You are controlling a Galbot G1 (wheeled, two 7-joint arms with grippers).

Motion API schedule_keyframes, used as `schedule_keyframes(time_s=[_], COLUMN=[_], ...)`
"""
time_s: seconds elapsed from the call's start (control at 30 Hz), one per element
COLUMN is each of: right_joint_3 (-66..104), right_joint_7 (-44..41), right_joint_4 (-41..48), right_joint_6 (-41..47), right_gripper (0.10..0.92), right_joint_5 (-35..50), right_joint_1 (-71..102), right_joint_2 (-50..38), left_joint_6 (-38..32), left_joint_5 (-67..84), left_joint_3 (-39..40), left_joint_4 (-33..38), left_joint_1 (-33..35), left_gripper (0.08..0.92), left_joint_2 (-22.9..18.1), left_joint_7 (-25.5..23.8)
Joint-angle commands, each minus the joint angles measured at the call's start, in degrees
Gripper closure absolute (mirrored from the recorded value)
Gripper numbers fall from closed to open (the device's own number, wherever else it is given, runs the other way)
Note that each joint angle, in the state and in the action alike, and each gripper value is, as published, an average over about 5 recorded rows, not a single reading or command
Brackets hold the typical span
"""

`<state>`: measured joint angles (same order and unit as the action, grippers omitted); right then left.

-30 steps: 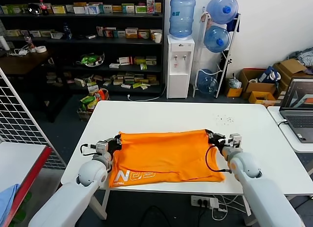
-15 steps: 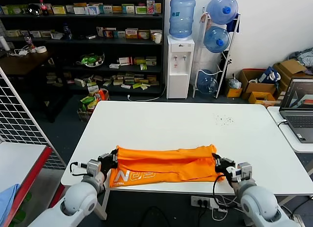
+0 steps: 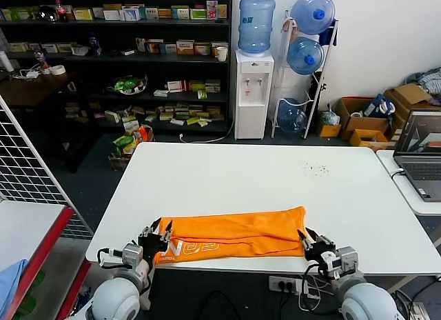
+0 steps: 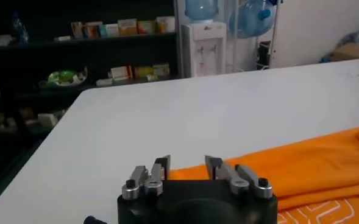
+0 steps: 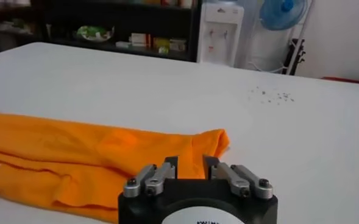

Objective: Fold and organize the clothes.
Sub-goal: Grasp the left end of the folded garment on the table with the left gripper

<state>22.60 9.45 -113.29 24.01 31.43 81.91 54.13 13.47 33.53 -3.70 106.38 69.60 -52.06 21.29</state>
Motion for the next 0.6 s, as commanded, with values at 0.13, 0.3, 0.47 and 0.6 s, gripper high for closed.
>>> schedule_keyframes(time_s=[0.13,0.3,0.47,0.6], right_joint_3=[0.5,0.5,0.5,0.4], right_joint_7=[1.0,1.0,0.8,0.8], right_joint_4=[-2.4,-2.9,-3.7,-4.1], right_joint_6=[-0.3,-0.2,0.1,0.4], right_gripper=[0.456,0.308,0.215,0.204], right_joint_5=[-0.8,-0.8,-0.7,-0.8], right_joint_1=[2.6,2.9,3.5,3.6], right_joint_2=[0.2,0.5,0.4,0.5], left_joint_6=[2.0,4.6,6.4,6.6], left_joint_5=[6.3,11.7,12.8,12.6], left_joint_3=[-0.7,-1.5,-1.6,-1.6], left_joint_4=[-1.2,-2.9,-3.1,-3.1], left_joint_1=[1.6,0.0,-0.1,0.2], left_gripper=[0.356,0.227,0.254,0.358], left_joint_2=[-2.3,-3.6,-3.6,-3.8], left_joint_7=[1.4,2.0,1.6,1.1])
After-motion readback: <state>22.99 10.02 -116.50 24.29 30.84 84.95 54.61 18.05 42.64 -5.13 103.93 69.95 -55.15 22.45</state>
